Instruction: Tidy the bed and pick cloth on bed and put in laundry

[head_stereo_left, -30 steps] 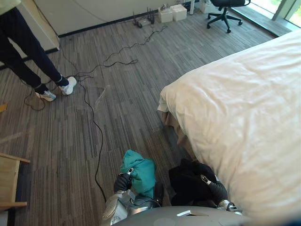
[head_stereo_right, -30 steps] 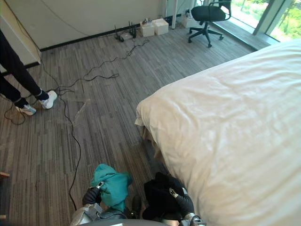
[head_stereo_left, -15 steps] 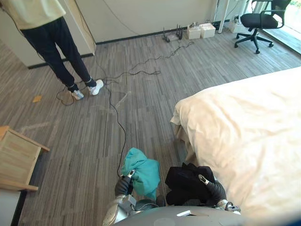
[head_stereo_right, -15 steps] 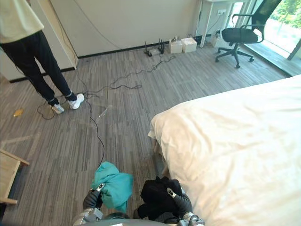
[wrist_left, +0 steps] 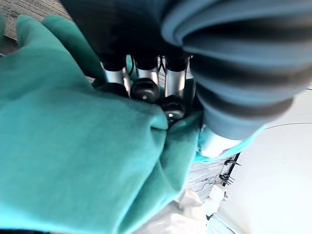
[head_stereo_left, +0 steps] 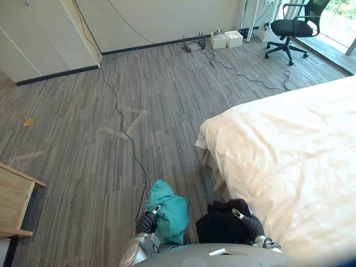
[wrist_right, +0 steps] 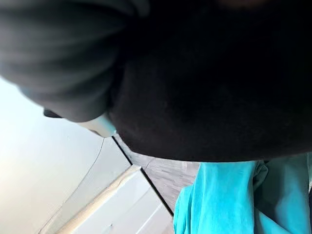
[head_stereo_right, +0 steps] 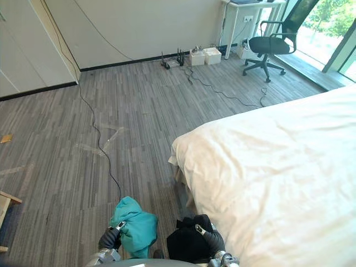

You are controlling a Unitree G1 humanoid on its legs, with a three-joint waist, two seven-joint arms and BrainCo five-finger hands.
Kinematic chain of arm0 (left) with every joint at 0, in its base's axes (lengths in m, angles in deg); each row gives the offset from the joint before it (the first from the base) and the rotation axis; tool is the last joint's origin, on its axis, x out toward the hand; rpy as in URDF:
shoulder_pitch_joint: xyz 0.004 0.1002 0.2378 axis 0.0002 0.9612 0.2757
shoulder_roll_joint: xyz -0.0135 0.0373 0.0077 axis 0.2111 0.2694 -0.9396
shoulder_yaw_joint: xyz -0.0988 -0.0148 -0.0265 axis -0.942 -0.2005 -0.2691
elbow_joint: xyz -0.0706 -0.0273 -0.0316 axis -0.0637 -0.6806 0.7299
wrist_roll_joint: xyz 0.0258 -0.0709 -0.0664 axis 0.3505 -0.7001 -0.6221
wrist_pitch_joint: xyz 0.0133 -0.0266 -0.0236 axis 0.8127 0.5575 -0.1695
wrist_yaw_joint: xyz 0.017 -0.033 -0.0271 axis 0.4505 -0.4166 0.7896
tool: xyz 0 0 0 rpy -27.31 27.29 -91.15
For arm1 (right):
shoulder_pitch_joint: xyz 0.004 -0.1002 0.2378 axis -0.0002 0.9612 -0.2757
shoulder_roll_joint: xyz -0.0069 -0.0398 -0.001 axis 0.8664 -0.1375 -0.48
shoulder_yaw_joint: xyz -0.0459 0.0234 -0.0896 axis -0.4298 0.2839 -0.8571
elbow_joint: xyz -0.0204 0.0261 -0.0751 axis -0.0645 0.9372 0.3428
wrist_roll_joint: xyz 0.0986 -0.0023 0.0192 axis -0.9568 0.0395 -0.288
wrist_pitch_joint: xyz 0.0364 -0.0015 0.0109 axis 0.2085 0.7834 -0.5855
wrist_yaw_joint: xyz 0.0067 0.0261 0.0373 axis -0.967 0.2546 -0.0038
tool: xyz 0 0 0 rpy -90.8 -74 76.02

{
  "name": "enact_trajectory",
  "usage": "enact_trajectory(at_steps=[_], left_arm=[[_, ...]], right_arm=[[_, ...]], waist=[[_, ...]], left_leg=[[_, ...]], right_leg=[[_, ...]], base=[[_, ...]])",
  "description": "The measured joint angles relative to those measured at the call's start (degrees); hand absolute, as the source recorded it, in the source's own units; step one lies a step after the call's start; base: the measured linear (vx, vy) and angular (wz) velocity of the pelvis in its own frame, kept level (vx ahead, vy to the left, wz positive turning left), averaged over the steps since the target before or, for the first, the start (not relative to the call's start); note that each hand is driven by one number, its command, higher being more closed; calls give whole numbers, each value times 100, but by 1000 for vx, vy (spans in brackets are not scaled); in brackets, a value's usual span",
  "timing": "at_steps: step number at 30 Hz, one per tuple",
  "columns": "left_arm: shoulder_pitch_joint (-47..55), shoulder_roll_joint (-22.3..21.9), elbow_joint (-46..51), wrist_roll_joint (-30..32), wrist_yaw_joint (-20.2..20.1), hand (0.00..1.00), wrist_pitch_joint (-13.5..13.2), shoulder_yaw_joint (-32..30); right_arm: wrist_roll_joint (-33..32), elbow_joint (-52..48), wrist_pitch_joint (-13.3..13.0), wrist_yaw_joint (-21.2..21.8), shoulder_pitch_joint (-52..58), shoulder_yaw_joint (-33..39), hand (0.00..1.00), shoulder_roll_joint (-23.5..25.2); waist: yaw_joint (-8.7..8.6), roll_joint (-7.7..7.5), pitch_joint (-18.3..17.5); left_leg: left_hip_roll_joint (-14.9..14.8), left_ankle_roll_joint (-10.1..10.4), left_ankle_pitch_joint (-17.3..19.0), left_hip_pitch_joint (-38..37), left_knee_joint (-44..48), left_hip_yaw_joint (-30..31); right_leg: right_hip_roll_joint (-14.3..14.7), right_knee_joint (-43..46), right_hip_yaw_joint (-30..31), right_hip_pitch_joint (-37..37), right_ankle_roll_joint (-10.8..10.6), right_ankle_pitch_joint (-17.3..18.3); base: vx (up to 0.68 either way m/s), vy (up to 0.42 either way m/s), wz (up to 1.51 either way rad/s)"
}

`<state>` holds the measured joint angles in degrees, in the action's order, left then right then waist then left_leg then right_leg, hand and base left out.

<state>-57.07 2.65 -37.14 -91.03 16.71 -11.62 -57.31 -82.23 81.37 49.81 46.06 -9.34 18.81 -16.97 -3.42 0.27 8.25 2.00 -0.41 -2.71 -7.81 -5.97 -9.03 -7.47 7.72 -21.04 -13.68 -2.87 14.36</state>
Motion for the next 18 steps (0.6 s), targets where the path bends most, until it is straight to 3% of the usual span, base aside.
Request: enact_trajectory(at_steps=[2,4,6,9,11,13,16,18], left_arm=[[18,-6,-152,53,0,100,-243,113],[16,5,-131,88,-3,100,-571,120],[0,-34,90,113,-16,100,-1029,-174],[34,-105,73,103,-91,100,-1290,-365],[-26,-107,80,113,-158,100,-1304,-362],[-46,-189,73,113,-200,100,-1319,-360],[-40,-298,-188,120,-190,100,-1323,-316],[6,-279,-327,176,-192,100,-1323,-317]], right_arm=[[-27,73,-48,-237,8,97,100,21],[-21,216,-116,-498,9,106,100,13],[13,250,-121,-826,-65,118,100,-4],[28,510,-133,-1056,-96,157,100,-90],[89,556,-136,-1075,-198,302,100,-61],[324,540,-166,-1102,-352,452,100,-31],[618,545,-218,-1191,-445,560,100,-12],[697,545,-233,-1194,-455,559,100,8]], waist=[[-6,-37,1],[35,-83,34],[144,-101,347],[318,-65,523],[339,-97,528],[343,-71,553],[485,55,560],[519,94,551]], left_leg=[[-5,-6,32,71,44,-34],[-46,-26,292,548,760,-46],[-307,-32,724,1658,3119,-280],[-489,-8,691,2071,4288,-271],[-374,-5,691,1976,4010,-288],[-164,-2,687,1685,3153,-330],[39,-82,549,1172,1801,-567],[84,-114,550,1062,1469,-655]], right_leg=[[1,-7,19,72,-2,33],[-25,32,16,187,13,6],[29,87,-87,104,31,-21],[119,35,-413,-344,31,-13],[72,10,-554,-428,14,-23],[21,-50,-740,-425,-66,-76],[55,-356,-958,-507,-116,-213],[56,-393,-983,-500,-146,-249]], base=[[48,-18,-4],[99,-15,7],[65,-41,25],[68,-7,61],[83,39,89],[23,74,75],[-85,60,47],[-145,62,13]])
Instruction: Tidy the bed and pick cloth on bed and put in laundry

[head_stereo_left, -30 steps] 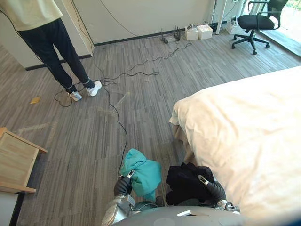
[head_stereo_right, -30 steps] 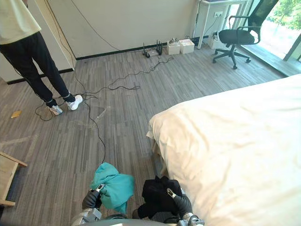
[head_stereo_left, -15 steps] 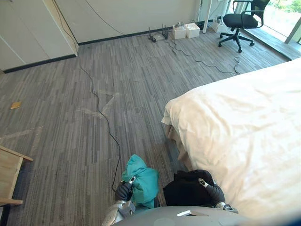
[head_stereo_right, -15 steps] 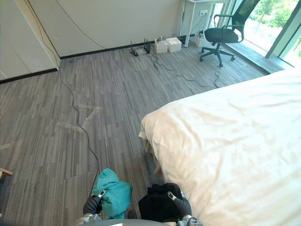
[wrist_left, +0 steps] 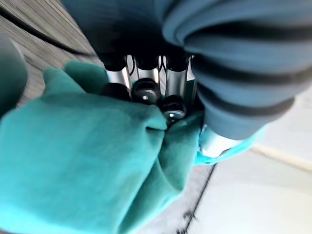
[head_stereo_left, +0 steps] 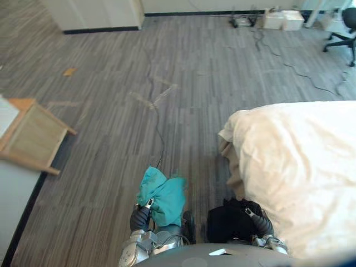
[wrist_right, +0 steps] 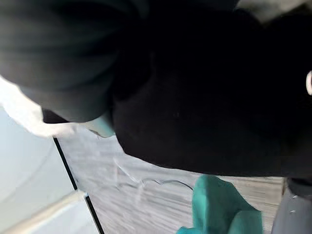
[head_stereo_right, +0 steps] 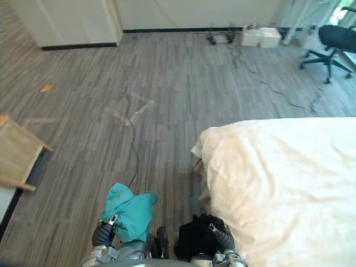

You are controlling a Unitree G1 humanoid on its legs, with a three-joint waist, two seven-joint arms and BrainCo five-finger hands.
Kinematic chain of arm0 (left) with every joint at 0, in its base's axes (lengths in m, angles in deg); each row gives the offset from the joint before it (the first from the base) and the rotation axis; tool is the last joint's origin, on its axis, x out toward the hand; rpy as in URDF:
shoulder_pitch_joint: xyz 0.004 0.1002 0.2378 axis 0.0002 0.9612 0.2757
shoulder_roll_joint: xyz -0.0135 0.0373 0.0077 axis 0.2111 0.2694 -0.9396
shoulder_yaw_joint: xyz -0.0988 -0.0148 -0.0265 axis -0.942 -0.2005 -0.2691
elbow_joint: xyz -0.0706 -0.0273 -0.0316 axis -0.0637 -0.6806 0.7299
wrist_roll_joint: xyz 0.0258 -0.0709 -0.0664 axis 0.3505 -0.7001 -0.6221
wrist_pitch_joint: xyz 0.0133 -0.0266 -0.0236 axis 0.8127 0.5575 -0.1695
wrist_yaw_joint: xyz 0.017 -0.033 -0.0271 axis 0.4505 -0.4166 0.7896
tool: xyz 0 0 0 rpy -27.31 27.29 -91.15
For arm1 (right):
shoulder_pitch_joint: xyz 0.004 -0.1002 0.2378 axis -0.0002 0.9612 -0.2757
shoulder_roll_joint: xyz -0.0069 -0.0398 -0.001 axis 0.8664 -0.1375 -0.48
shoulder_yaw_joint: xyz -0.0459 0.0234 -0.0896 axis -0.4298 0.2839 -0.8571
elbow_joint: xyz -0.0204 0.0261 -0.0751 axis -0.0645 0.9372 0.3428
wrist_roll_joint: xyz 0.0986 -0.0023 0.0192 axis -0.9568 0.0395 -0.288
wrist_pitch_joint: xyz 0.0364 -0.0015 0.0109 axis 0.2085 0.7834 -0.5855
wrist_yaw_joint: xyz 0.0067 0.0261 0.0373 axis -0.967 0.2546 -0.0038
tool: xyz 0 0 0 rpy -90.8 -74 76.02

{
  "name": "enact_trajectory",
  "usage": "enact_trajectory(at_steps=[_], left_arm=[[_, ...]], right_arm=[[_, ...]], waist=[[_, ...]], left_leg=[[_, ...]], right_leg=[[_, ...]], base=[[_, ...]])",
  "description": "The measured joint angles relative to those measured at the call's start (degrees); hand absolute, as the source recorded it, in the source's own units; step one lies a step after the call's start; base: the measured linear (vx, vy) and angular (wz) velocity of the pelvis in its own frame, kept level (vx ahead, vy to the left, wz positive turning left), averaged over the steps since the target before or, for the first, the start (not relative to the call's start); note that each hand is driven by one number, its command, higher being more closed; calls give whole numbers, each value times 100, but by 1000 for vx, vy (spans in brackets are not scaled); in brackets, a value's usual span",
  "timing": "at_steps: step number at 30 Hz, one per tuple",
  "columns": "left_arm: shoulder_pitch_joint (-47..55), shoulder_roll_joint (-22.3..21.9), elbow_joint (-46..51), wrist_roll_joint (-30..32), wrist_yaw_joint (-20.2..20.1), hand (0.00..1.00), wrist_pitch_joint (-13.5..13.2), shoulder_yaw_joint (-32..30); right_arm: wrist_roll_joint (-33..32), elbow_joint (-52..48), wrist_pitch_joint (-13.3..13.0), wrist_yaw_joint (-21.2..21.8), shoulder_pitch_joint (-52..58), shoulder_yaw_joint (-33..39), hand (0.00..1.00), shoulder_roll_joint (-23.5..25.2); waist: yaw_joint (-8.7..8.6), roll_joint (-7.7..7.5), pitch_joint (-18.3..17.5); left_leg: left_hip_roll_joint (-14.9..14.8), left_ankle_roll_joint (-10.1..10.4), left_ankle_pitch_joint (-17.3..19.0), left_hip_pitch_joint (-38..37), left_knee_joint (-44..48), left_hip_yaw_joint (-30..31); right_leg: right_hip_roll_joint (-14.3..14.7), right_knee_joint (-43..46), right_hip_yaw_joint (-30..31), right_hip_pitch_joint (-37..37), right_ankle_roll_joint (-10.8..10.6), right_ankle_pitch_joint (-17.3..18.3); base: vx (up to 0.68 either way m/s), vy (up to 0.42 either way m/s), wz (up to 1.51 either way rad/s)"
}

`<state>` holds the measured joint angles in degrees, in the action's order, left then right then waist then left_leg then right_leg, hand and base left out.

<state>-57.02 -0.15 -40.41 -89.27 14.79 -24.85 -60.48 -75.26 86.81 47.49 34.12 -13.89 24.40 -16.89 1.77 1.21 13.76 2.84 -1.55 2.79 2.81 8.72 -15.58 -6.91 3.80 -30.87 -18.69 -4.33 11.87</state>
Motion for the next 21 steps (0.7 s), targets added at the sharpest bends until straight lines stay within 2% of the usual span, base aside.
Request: enact_trajectory(at_steps=[2,3,4,5,6,7,8,9,10,11,12,13,14,16,17,18,19,21], left_arm=[[33,3,-45,8,-4,100,-3,-14],[72,-11,-44,49,-5,100,-11,-38],[115,12,-41,52,-7,100,-11,-54],[96,31,-39,55,-4,100,-5,-71],[225,66,-25,98,6,100,8,-60],[245,59,-43,117,17,100,13,-51],[253,41,-93,147,81,100,67,-51],[257,98,-85,331,133,100,75,16],[252,134,-79,378,150,100,75,69],[266,229,-81,468,207,100,80,125],[243,290,-81,498,259,100,84,136],[227,297,-81,498,270,100,87,134],[216,325,-81,497,321,100,130,172],[94,322,-73,495,390,100,236,186],[16,274,-65,496,390,100,316,189],[-36,249,-63,498,382,100,357,187],[-45,252,-62,507,369,100,360,184],[-34,253,-98,547,362,100,360,183]], right_arm=[[4,-7,0,-1,6,-9,100,18],[8,-12,3,5,-4,-10,100,11],[27,-57,7,7,42,-11,100,24],[57,-61,20,7,91,-10,100,73],[107,-90,36,7,223,7,100,98],[113,-104,42,6,287,11,100,78],[118,-106,116,5,308,-14,100,18],[116,-116,130,14,311,-24,100,42],[113,-159,126,27,329,-14,100,75],[114,-245,122,25,416,-29,100,93],[111,-314,125,23,419,-149,100,87],[108,-347,124,22,418,-194,100,84],[104,-437,124,16,428,-268,100,75],[85,-618,112,20,447,-281,100,4],[24,-676,112,17,442,-357,100,-96],[-20,-733,107,26,447,-384,100,-125],[-25,-756,101,27,448,-385,100,-129],[-116,-849,89,82,495,-378,100,-186]], waist=[[97,-24,-13],[99,-48,-25],[70,-142,-127],[80,-195,-205],[129,-244,-323],[101,-234,-366],[81,-221,-371],[38,-157,-404],[-2,-129,-378],[-106,-234,-369],[-110,-295,-362],[-98,-303,-360],[-107,-269,-351],[-166,-170,-287],[-196,-100,-240],[-212,-32,-203],[-213,-17,-195],[-199,24,-151]], left_leg=[[58,-66,58,-87,-153,-192],[117,-141,116,-94,-144,-280],[234,-156,184,-104,-159,-372],[246,-277,244,-149,-126,-453],[254,-254,469,-149,138,-465],[294,-352,585,-94,218,-412],[322,-530,669,-165,280,-325],[360,-516,673,-358,111,-144],[406,-501,663,-482,12,-22],[463,-492,654,-718,-174,190],[483,-483,648,-933,-316,377],[483,-481,647,-1014,-387,445],[481,-469,610,-1128,-476,633],[472,-509,548,-1278,-477,894],[467,-513,544,-1349,-457,1075],[452,-496,554,-1450,-463,1248],[450,-475,566,-1492,-463,1337],[457,-286,678,-1727,-431,1471]], right_leg=[[-79,5,20,14,-3,118],[-169,95,27,49,-52,303],[-337,274,18,160,-87,439],[-450,385,3,208,-139,500],[-587,660,-19,221,-294,633],[-644,1084,40,246,-317,613],[-998,2665,386,870,-190,538],[-1255,4094,729,1539,-47,-75],[-1362,4642,803,1765,-38,-287],[-1416,5298,882,2100,-65,-292],[-1324,5468,883,2332,-155,-184],[-1260,5399,879,2455,-181,-114],[-1117,5081,797,2683,-227,101],[-890,4183,614,2862,-241,222],[-690,3368,589,2934,-215,195],[-474,2437,627,2963,-101,-12],[-378,2001,668,2993,-53,-187],[-85,980,909,3172,83,-848]], base=[[-135,82,-8],[-105,121,9],[-73,138,16],[60,126,15],[144,67,10],[191,76,20],[181,177,44],[167,199,57],[213,189,85],[259,85,90],[284,69,79],[304,57,71],[325,56,80],[362,57,92],[383,59,87],[376,58,84],[375,53,76],[376,42,60]])
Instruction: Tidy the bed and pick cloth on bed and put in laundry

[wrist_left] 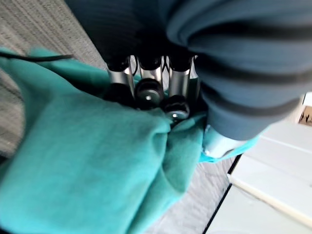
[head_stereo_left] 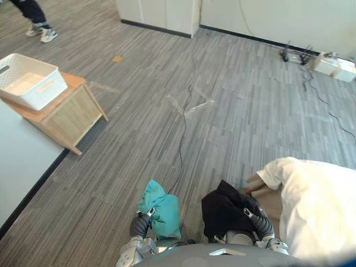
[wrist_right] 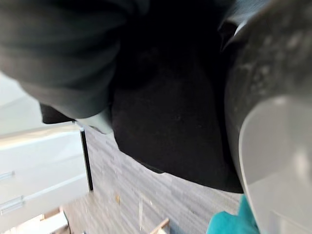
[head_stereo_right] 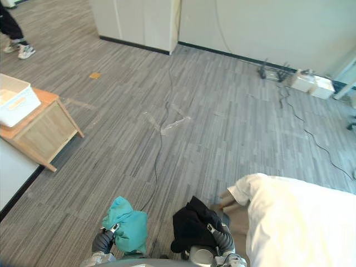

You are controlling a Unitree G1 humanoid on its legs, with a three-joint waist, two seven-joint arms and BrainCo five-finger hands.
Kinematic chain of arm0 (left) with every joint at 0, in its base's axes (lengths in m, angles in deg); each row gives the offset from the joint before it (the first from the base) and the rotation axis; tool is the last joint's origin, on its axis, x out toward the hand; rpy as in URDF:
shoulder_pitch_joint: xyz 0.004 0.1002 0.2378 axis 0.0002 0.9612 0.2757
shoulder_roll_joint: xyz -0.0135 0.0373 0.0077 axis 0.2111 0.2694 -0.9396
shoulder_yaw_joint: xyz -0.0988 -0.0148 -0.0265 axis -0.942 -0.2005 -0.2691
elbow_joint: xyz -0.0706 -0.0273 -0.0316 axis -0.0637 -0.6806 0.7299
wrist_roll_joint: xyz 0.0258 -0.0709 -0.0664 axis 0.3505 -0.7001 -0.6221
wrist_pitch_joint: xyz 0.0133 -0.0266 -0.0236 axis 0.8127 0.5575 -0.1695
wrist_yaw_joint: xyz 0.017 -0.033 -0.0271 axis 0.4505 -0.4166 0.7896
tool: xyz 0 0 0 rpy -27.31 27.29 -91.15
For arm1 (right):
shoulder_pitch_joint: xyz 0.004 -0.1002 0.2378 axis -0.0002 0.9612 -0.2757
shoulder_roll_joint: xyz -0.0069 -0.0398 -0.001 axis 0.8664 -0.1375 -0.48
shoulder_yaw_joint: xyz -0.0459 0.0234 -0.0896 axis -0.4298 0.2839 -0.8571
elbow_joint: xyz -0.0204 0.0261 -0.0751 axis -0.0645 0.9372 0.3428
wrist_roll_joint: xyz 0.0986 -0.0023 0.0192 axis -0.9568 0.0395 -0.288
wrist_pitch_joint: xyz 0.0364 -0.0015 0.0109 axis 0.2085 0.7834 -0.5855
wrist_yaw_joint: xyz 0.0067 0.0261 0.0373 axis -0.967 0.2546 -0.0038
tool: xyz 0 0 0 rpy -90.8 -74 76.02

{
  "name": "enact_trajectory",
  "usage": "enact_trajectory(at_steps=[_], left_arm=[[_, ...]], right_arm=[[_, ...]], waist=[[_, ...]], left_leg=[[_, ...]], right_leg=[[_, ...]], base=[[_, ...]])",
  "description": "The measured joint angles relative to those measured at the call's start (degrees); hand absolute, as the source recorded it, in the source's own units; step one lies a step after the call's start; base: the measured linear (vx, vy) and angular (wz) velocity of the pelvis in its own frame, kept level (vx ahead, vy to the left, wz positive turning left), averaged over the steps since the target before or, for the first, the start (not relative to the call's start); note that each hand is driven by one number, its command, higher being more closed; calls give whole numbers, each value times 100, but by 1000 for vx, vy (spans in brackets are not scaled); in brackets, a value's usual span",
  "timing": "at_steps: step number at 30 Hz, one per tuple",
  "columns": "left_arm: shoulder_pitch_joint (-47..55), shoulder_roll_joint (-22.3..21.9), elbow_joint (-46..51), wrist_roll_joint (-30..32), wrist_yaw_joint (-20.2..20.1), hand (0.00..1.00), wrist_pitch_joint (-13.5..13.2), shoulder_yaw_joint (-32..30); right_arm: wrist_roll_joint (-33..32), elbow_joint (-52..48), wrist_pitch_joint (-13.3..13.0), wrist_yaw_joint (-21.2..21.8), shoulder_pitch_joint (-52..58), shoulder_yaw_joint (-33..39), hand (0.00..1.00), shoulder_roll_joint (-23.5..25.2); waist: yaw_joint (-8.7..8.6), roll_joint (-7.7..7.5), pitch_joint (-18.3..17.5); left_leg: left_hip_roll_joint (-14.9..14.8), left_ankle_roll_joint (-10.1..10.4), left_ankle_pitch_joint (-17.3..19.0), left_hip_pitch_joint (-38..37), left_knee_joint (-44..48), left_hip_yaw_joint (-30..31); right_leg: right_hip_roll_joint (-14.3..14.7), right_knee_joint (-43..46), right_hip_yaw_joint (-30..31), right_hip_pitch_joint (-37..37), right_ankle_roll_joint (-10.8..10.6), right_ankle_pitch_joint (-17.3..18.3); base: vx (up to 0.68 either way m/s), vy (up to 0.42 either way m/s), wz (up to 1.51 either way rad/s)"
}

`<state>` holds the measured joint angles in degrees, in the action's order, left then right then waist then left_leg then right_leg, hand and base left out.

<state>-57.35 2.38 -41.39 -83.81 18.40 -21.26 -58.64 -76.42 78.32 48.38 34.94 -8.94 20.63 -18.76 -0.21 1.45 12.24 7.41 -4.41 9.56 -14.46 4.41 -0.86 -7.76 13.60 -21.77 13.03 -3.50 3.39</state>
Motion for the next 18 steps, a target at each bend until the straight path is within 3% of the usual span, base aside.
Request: enact_trajectory(at_steps=[2,5,6,7,8,9,10,11,12,14,16,17,18], left_arm=[[82,-27,-6,-2,-10,100,-6,-2],[227,-159,-159,-64,-206,100,-35,-119],[286,-259,-155,-86,-273,100,-44,-232],[300,-423,-172,-168,-351,100,-24,-354],[352,-492,-141,-237,-401,100,-32,-402],[410,-594,-60,-323,-495,100,-95,-410],[429,-576,86,-292,-624,100,-195,-398],[418,-563,124,-264,-654,100,-249,-400],[403,-547,254,-237,-669,100,-298,-389],[398,-513,338,-222,-733,100,-327,-324],[378,-482,366,-222,-784,100,-283,-307],[368,-464,375,-224,-783,100,-232,-221],[346,-465,375,-238,-760,100,-202,-166]], right_arm=[[-10,-65,3,11,46,-16,100,-3],[-83,-152,112,-50,72,-241,100,-35],[-112,-172,168,-78,61,-336,100,-34],[-159,-386,231,-44,72,-340,100,-123],[-155,-478,259,-83,61,-364,100,-183],[-157,-570,349,-140,-70,-356,100,-255],[-157,-533,460,-184,-138,-391,100,-290],[-155,-484,535,-191,-218,-394,100,-290],[-156,-367,679,-215,-365,-408,100,-276],[-153,-356,827,-237,-503,-465,100,-264],[-114,-362,894,-224,-564,-421,100,-216],[-78,-361,898,-209,-526,-357,100,-81],[64,-348,883,-208,-402,-289,100,-28]], waist=[[45,6,7],[106,-3,1],[92,-14,-9],[90,108,18],[104,200,20],[125,367,42],[131,404,122],[173,384,187],[338,286,264],[498,251,275],[485,242,282],[400,234,287],[358,241,284]], left_leg=[[24,222,136,-120,177,-6],[115,710,454,-236,1106,-64],[160,792,511,-126,1552,-202],[30,709,468,204,2470,-444],[-86,574,354,453,2979,-540],[-395,362,-81,1046,4288,-737],[-784,160,126,1509,5332,-909],[-918,112,241,1683,5658,-920],[-1035,148,360,1961,5867,-792],[-987,323,503,2255,5440,-561],[-805,542,661,2350,4139,-474],[-658,575,640,2358,3088,-511],[-509,678,357,2331,1975,-579]], right_leg=[[96,94,34,70,158,-187],[384,920,-463,-134,984,-46],[449,865,-670,-315,1413,204],[544,651,-760,-567,1598,531],[636,476,-720,-681,1581,584],[856,107,-659,-980,1513,616],[975,-4,-548,-1232,1497,617],[1006,-50,-513,-1392,1457,680],[1026,-177,-371,-1676,1428,764],[1008,-455,-85,-2027,1359,829],[843,-556,77,-2286,1176,863],[728,-564,131,-2428,1062,975],[640,-586,174,-2582,943,1075]], base=[[397,4,39],[477,-54,43],[608,-102,42],[478,-60,26],[424,-11,19],[377,-12,17],[453,-66,16],[372,-91,-12],[293,-75,-36],[387,-44,-75],[425,21,-66],[423,67,-28],[435,70,-18]])
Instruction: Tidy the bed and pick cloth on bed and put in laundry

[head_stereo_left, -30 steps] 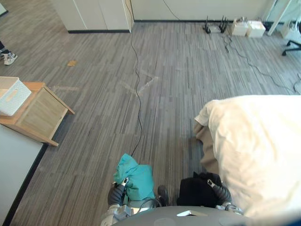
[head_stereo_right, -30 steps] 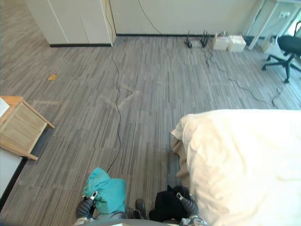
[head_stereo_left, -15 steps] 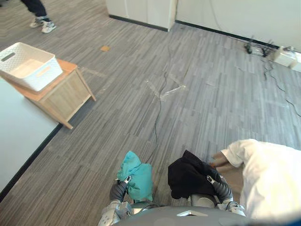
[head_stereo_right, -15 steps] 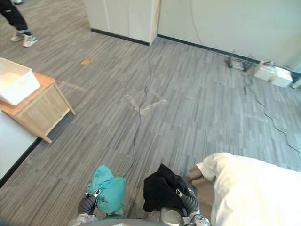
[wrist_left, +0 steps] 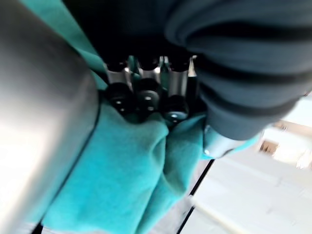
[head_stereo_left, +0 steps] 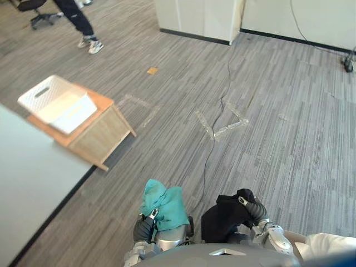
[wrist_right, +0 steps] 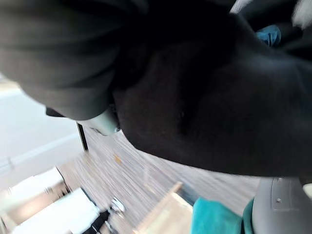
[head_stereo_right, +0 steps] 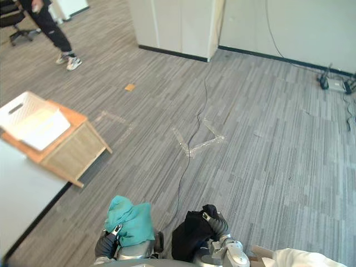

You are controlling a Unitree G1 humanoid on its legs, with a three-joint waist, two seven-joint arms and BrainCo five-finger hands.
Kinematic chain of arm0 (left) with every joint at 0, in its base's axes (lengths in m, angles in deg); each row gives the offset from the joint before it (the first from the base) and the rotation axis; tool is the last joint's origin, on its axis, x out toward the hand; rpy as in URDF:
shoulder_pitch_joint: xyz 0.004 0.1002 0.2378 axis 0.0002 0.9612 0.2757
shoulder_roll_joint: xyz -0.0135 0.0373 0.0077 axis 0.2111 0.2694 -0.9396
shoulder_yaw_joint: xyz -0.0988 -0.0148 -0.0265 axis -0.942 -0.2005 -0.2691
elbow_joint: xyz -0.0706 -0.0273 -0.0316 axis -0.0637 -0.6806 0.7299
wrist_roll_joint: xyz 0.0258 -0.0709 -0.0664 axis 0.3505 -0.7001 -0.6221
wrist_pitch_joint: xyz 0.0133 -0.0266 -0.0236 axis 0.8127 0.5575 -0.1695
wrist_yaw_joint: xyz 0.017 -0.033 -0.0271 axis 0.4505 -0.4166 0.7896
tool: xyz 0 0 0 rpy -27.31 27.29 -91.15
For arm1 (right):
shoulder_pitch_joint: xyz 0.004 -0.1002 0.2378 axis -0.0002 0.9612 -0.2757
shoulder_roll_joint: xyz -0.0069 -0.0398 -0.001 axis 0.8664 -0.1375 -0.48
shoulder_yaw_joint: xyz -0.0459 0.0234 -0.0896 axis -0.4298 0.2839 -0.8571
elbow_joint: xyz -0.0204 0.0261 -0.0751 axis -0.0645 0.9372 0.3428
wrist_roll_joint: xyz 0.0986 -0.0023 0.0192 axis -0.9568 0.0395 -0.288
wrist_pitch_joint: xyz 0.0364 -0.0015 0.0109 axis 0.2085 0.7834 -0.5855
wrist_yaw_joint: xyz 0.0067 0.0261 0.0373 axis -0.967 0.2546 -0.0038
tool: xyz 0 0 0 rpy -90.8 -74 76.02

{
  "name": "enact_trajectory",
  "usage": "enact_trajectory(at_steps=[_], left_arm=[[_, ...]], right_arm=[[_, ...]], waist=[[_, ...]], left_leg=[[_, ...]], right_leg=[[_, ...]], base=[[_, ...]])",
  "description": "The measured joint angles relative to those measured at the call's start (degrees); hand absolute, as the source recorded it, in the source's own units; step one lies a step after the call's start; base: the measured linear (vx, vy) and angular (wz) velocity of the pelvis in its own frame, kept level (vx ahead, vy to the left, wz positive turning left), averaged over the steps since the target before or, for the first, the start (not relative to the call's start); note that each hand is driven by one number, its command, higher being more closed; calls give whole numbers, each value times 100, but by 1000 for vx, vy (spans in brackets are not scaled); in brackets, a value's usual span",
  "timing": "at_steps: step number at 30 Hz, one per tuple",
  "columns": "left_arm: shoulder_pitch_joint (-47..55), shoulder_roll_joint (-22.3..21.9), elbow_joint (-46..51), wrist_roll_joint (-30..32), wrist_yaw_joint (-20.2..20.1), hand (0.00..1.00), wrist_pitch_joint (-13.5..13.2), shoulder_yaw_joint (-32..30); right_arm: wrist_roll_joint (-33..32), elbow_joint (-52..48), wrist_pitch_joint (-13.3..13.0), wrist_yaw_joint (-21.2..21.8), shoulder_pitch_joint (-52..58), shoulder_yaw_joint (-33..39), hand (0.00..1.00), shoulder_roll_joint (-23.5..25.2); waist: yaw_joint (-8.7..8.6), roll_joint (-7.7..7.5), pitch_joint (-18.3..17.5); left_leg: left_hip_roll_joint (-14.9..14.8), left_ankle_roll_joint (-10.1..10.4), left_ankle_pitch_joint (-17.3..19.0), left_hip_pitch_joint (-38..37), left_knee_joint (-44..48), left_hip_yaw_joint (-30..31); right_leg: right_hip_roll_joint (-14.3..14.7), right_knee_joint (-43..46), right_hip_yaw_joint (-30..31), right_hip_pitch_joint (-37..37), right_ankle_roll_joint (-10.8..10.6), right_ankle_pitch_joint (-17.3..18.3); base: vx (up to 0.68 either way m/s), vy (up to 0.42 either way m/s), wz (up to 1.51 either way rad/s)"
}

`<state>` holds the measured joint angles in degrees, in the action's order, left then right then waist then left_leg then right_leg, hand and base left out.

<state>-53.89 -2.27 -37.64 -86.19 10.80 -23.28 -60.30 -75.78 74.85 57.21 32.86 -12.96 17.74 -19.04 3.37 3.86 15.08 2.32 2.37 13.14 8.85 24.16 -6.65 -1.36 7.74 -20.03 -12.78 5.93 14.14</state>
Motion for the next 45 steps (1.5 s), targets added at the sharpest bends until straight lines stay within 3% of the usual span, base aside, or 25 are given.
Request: enact_trajectory(at_steps=[1,3,4,5,7,10,11,12,13,14,16,19,22,24,26,27,28,32,35,38,40,42,43,44,45], left_arm=[[-10,9,-15,-25,6,100,9,25],[-103,34,-136,-126,7,100,14,66],[-167,39,-242,-245,5,100,-11,81],[-268,60,-357,-304,-9,100,-22,77],[-539,280,-616,-334,-46,100,2,164],[-543,263,-731,-547,-106,100,-45,49],[-454,271,-796,-603,-103,100,-47,70],[-387,360,-838,-668,-126,100,-48,109],[-397,512,-846,-667,-129,100,-44,120],[-555,687,-997,-674,-62,100,20,107],[-730,626,-998,-673,94,100,100,121],[-1001,537,-889,-713,412,100,303,225],[-1262,511,-713,-776,648,100,636,282],[-1414,568,-811,-761,627,100,787,188],[-1380,592,-880,-763,594,100,804,-21],[-1339,589,-971,-767,587,100,808,-216],[-1343,423,-1052,-767,583,100,850,-316],[-1115,232,-1047,-786,325,100,875,-508],[-962,183,-979,-916,104,100,1041,-633],[-767,185,-632,-949,-154,100,1156,-711],[-733,187,-419,-1042,-232,100,1341,-730],[-740,170,-423,-1138,-284,100,1436,-732],[-748,91,-419,-1091,-318,100,1398,-719],[-750,-8,-421,-993,-357,100,1352,-699],[-755,-39,-502,-877,-360,100,1297,-598]], right_arm=[[101,3,-39,-2,68,8,100,-1],[402,137,-258,-79,157,36,100,-7],[547,318,-416,-167,153,32,100,22],[620,460,-500,-237,122,33,100,73],[839,711,-821,-421,13,-7,100,100],[962,1004,-1023,-544,-121,-66,100,100],[968,1064,-1181,-564,-92,-27,100,89],[977,1172,-1242,-585,-149,-68,100,135],[983,1257,-1241,-591,-211,-84,100,183],[1010,1289,-1252,-576,-217,-149,100,206],[983,1218,-1332,-462,-194,-139,100,98],[867,1270,-1509,-348,-338,-4,100,30],[627,1563,-1740,-213,-500,62,100,-67],[309,1916,-1885,-183,-690,100,100,-85],[196,2039,-1890,-108,-747,106,100,-38],[129,2029,-1936,-18,-778,169,100,-19],[91,2034,-1990,9,-870,244,100,-151],[17,2201,-2112,72,-1071,257,100,-185],[-47,2304,-2052,79,-1184,128,100,-174],[-41,2334,-1891,26,-1197,76,100,-157],[115,2331,-1734,12,-1153,151,100,-166],[286,2259,-1565,-2,-1140,361,100,-84],[376,2061,-1394,-12,-1068,496,100,-62],[453,1882,-1305,-27,-979,599,100,-76],[488,1853,-1167,-62,-919,745,100,-13]], waist=[[-2,13,-9],[10,27,1],[55,-1,-4],[65,-44,-16],[42,-104,-37],[66,-180,-106],[26,-159,-252],[-9,-215,-395],[4,-427,-371],[-36,-568,-383],[-213,-497,-345],[-409,-397,-275],[-396,-266,-174],[-360,-272,-106],[-299,-403,-32],[-295,-406,70],[-296,-118,122],[-229,-9,133],[-215,39,145],[-105,76,137],[10,74,125],[0,104,93],[-69,140,47],[-96,221,-5],[-101,106,-102]], left_leg=[[39,10,-272,-6,-572,-105],[93,-73,-1548,-18,-1916,-504],[140,-714,-1940,-157,-2076,-758],[243,-928,-1949,-278,-2115,-774],[281,-1230,-1656,-82,-1484,-898],[6,-901,-1062,13,-544,-1285],[-32,-1150,-823,-235,-741,-1274],[121,-1133,-224,-585,-989,-1090],[290,-1061,-150,-732,-1020,-1086],[479,-1080,-55,-998,-1082,-965],[543,-1097,-30,-1398,-1260,-667],[454,-988,-74,-1966,-1576,-11],[71,-532,93,-2248,-1510,679],[-161,-224,272,-2398,-1493,1148],[-159,-6,482,-2531,-1417,1303],[-264,33,759,-2717,-1245,1472],[-495,83,852,-2776,-1130,1523],[-856,209,553,-2707,-517,1535],[-1053,411,-640,-1415,2152,1639],[-1121,313,-478,-281,3853,1079],[-953,306,-285,121,3482,561],[-797,278,-242,87,1946,-35],[-654,160,-591,-29,466,-436],[-558,-79,-1164,-93,-491,-715],[-407,-655,-1321,-307,-1186,-1077]], right_leg=[[-12,-79,19,-101,-56,32],[-3,-344,40,-492,-308,115],[-59,-379,34,-714,-524,233],[-151,-377,15,-806,-571,248],[-231,-362,14,-896,-978,-242],[-252,404,215,-878,-1171,-735],[-351,1645,215,-502,-1208,-752],[-675,3174,314,69,-1460,-948],[-921,3914,468,354,-1581,-1134],[-1288,4998,543,842,-1542,-1144],[-1622,5672,342,1362,-1379,-859],[-1650,5044,125,2012,-1365,-218],[-1237,2748,-110,2155,-1268,-118],[-900,519,340,2207,-1369,-1101],[-957,-174,719,2219,-1370,-1600],[-991,125,744,2189,-1130,-2133],[-837,593,569,2235,-1003,-1698],[-829,1958,206,2377,-723,-442],[-433,1273,-55,1644,-612,-279],[-168,561,-116,849,-499,-239],[-210,190,-206,438,-453,-288],[-295,-34,-436,142,-496,-384],[-287,-187,-678,-43,-580,-372],[-229,-211,-874,-153,-695,-307],[-285,-219,-1147,-238,-801,-242]], base=[[365,63,-12],[549,128,-8],[613,158,3],[523,122,26],[511,122,45],[356,178,-1],[356,214,7],[381,170,2],[473,109,19],[426,44,51],[427,45,81],[406,-33,109],[395,-186,121],[391,-274,117],[423,-391,79],[501,-497,70],[416,-412,57],[428,-420,45],[291,-341,24],[292,-215,1],[377,-145,-17],[338,-72,21],[306,-26,76],[471,-26,126],[393,-18,122]])
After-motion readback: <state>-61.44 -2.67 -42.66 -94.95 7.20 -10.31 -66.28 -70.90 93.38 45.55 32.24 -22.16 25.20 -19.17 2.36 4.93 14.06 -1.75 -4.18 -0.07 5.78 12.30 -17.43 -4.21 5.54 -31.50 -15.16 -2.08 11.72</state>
